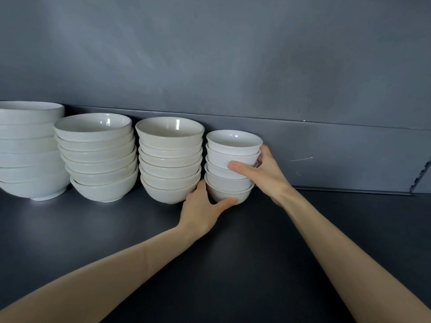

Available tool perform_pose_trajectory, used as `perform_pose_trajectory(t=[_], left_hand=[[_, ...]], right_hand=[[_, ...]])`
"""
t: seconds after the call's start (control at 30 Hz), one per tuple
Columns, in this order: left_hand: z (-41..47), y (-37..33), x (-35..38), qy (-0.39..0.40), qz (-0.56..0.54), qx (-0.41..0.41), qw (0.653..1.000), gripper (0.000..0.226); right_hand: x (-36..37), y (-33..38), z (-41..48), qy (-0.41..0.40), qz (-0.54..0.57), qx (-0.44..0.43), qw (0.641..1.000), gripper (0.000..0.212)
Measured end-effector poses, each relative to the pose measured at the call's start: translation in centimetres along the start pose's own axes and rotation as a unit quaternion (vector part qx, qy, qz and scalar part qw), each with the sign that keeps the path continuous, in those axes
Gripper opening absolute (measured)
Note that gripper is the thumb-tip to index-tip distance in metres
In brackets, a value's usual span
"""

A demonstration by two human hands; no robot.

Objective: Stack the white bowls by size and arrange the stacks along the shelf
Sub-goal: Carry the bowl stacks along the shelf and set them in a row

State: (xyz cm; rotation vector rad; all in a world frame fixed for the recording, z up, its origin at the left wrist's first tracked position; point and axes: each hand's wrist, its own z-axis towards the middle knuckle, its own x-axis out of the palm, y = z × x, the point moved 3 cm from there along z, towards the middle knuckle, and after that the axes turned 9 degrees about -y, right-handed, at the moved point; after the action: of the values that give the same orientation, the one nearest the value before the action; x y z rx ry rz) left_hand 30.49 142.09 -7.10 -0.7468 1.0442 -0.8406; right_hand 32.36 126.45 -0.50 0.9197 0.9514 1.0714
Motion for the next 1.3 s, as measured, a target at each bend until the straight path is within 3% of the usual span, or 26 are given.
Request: perform_pose_trajectory(t=[0.3,1.3], left_hand=[[0.01,0.01,0.02,0.008,-0.004,0.002,1.0,0.076],[-0.09,-0.46,0.0,0.031,0.014,-0.001,0.999,0.083]], right_hand=[[-0.49,-0.11,-0.23,0.036,0.007,0.009,0.999,0.076],[-0.98,0.14,-0.18,0.035,-0.017,0.007,0.999,0.078]])
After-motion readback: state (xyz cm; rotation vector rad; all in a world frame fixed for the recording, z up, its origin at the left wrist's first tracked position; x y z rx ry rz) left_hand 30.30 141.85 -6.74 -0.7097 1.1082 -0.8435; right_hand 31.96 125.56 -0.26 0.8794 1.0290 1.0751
